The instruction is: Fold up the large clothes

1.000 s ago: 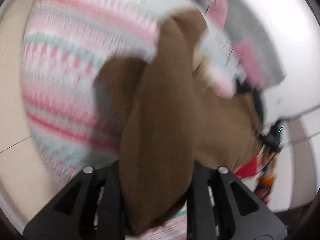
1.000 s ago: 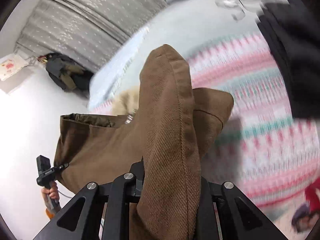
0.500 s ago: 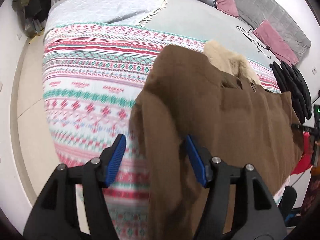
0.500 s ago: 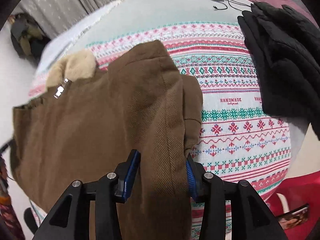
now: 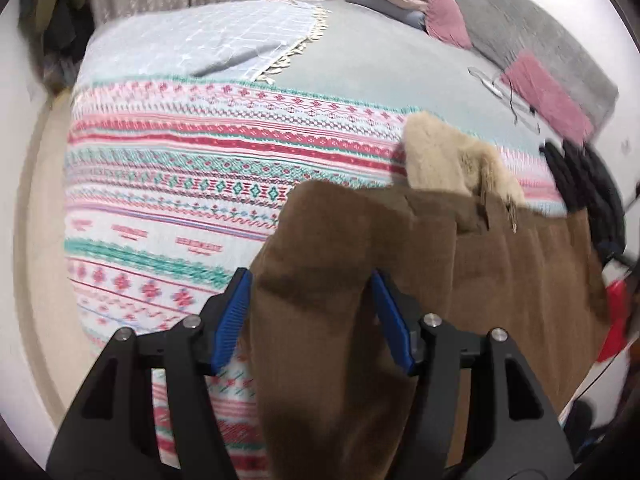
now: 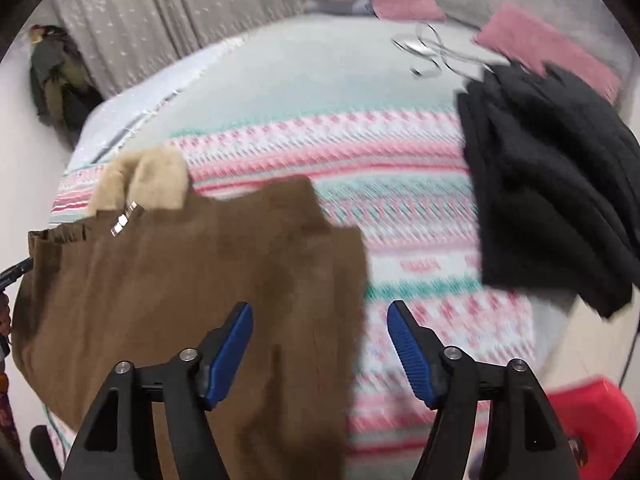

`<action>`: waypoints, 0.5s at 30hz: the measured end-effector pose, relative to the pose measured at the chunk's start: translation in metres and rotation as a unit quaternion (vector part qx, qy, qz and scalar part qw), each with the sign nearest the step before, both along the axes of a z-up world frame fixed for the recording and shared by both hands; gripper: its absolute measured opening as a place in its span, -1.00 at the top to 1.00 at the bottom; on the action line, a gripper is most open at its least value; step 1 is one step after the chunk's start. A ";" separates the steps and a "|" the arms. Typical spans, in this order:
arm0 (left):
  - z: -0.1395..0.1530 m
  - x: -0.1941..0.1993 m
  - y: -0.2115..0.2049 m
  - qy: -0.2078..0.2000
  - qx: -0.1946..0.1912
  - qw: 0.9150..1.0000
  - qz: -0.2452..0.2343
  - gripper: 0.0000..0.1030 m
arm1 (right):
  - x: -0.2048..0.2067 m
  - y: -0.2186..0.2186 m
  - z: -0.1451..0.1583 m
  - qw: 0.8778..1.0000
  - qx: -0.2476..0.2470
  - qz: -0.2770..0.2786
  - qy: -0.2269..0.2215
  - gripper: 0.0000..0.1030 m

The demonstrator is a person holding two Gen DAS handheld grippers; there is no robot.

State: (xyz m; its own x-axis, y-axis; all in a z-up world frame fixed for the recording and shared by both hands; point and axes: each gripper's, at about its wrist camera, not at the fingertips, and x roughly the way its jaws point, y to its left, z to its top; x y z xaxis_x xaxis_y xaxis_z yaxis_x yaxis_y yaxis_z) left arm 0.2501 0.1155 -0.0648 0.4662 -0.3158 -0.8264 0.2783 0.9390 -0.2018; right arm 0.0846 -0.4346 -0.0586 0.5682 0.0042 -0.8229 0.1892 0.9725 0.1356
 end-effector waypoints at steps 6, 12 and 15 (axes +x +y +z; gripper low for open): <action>0.011 -0.005 0.009 -0.024 -0.099 0.993 0.065 0.85 | 0.034 0.026 -0.035 0.997 0.003 -0.068 -0.046 0.59; 0.075 -0.011 0.039 -0.126 -0.179 0.969 0.117 0.86 | 0.005 0.021 0.031 0.975 -0.015 -0.082 -0.207 0.83; 0.085 0.010 0.032 -0.163 -0.157 0.964 0.137 0.86 | 0.024 0.009 0.054 0.965 -0.010 -0.096 -0.244 0.83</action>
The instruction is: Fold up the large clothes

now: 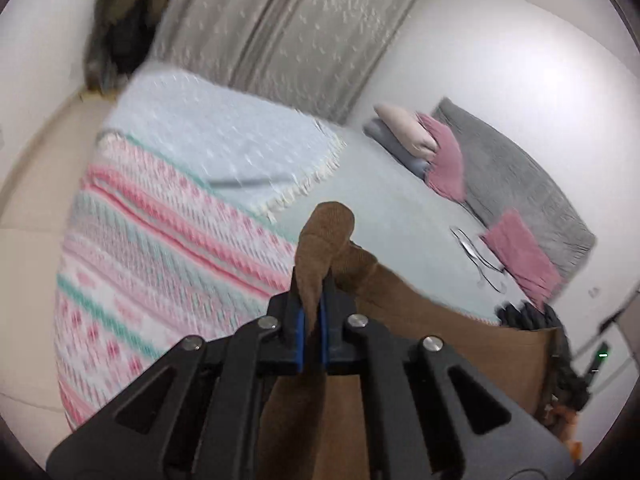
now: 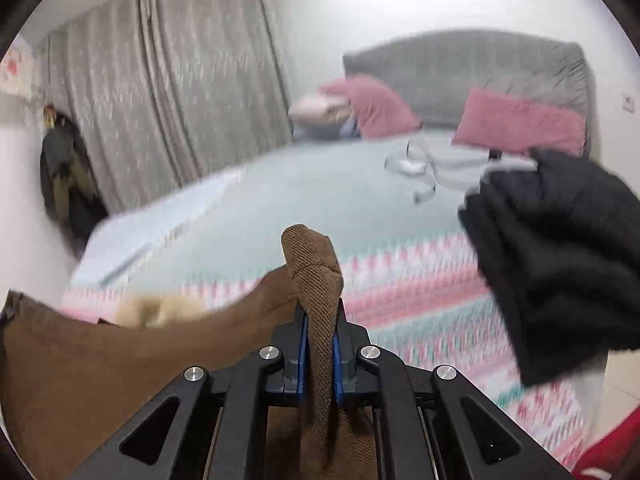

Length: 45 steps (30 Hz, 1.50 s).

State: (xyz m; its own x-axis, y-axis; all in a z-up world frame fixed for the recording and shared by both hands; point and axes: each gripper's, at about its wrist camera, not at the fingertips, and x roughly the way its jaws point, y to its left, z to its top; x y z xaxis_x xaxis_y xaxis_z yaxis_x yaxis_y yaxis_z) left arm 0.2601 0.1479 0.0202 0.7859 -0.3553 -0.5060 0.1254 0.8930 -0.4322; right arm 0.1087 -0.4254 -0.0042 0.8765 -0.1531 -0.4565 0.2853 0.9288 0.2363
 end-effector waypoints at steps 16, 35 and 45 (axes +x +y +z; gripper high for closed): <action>-0.112 0.087 -0.034 0.114 0.193 0.972 0.064 0.47 | 0.098 -0.006 -0.112 0.984 -0.026 -0.029 0.172 0.30; -0.151 0.083 -0.017 0.201 0.224 0.952 0.058 -0.22 | 0.092 0.009 -0.138 0.970 -0.054 -0.012 0.239 -0.02; -0.091 0.000 -0.048 0.135 0.231 0.963 0.011 -0.55 | 0.005 -0.028 -0.083 0.982 0.003 -0.082 0.173 -0.12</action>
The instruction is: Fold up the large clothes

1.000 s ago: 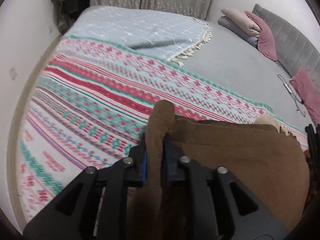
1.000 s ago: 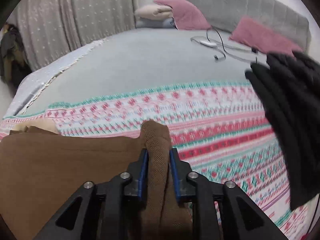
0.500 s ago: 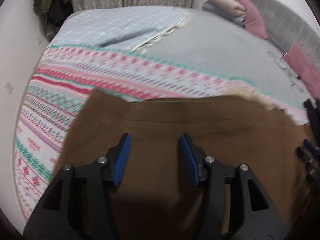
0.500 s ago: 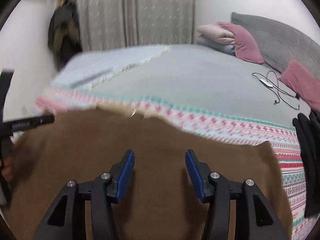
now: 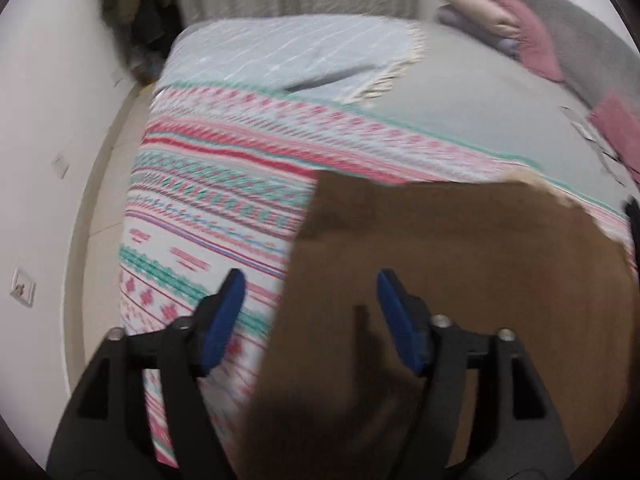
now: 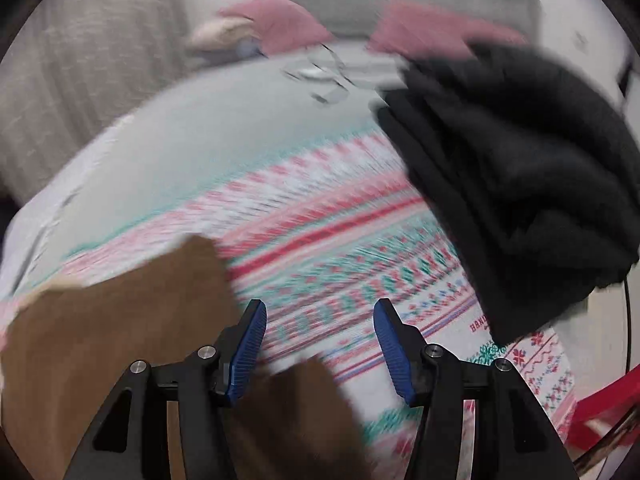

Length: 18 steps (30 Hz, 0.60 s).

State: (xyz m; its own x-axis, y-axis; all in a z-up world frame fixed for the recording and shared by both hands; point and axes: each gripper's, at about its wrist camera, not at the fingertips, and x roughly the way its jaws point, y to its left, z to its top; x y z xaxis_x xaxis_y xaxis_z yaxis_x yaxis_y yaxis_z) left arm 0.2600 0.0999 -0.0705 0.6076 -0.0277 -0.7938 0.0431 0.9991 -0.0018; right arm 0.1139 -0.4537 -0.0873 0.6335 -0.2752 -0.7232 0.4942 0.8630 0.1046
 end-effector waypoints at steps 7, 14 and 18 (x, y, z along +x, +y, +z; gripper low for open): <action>-0.009 -0.082 -0.060 -0.003 -0.084 0.993 -0.085 -0.82 | -0.029 0.157 0.001 0.978 -0.030 0.203 -0.036 -0.61; -0.054 -0.144 -0.030 -0.029 0.050 0.996 -0.064 -0.82 | -0.053 0.138 -0.054 0.981 -0.009 0.194 -0.001 -0.71; -0.038 -0.160 -0.002 -0.052 0.048 0.998 -0.002 -0.82 | -0.067 0.100 -0.051 0.994 -0.072 0.074 0.020 -0.72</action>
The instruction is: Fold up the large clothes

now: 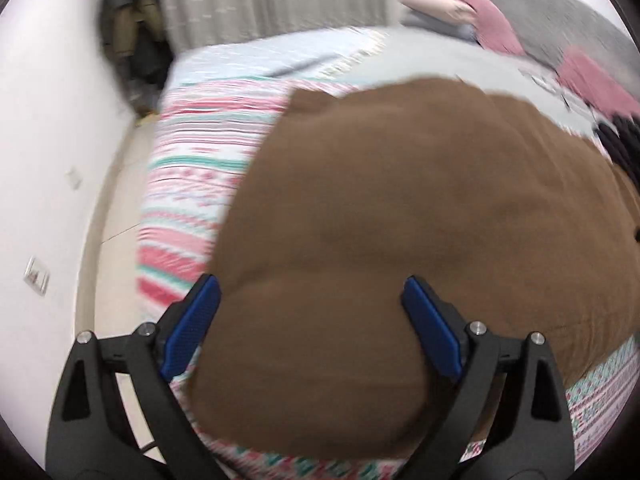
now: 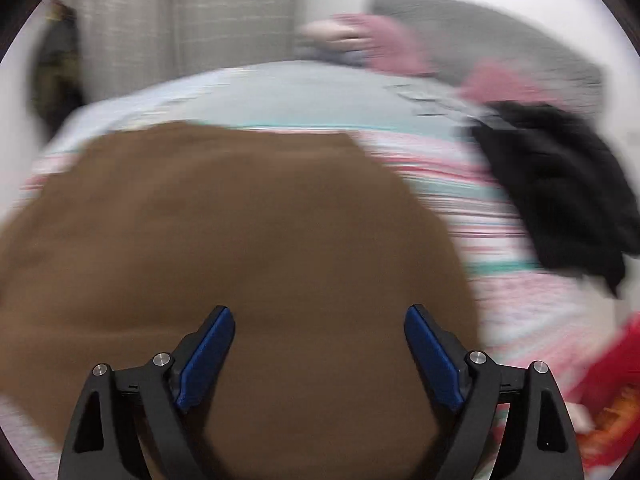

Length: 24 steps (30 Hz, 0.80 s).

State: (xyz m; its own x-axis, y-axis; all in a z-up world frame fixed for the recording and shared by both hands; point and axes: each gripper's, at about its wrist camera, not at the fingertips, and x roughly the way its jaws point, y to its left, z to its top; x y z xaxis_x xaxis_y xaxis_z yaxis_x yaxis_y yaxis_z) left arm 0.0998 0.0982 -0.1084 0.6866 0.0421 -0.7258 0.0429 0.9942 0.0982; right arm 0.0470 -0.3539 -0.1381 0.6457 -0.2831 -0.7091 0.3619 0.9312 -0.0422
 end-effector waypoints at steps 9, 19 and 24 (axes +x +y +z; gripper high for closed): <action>0.035 -0.038 0.033 0.029 -0.152 0.988 0.003 -0.83 | -0.035 0.029 0.041 0.995 0.051 0.049 -0.065 -0.75; 0.000 -0.043 0.058 0.119 -0.266 0.955 0.057 -0.83 | -0.036 0.085 0.050 0.985 0.107 0.118 -0.066 -0.81; -0.026 -0.023 0.054 0.145 -0.332 0.927 0.095 -0.82 | -0.022 0.112 0.038 0.985 0.085 0.142 -0.042 -0.81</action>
State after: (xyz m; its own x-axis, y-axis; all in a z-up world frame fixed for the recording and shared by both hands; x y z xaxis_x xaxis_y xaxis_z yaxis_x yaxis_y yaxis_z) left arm 0.0765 0.1524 -0.1340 0.4840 -0.3797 -0.7884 -0.2114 0.8236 -0.5264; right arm 0.0251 -0.2423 -0.1004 0.7402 0.0362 -0.6714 0.0806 0.9866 0.1420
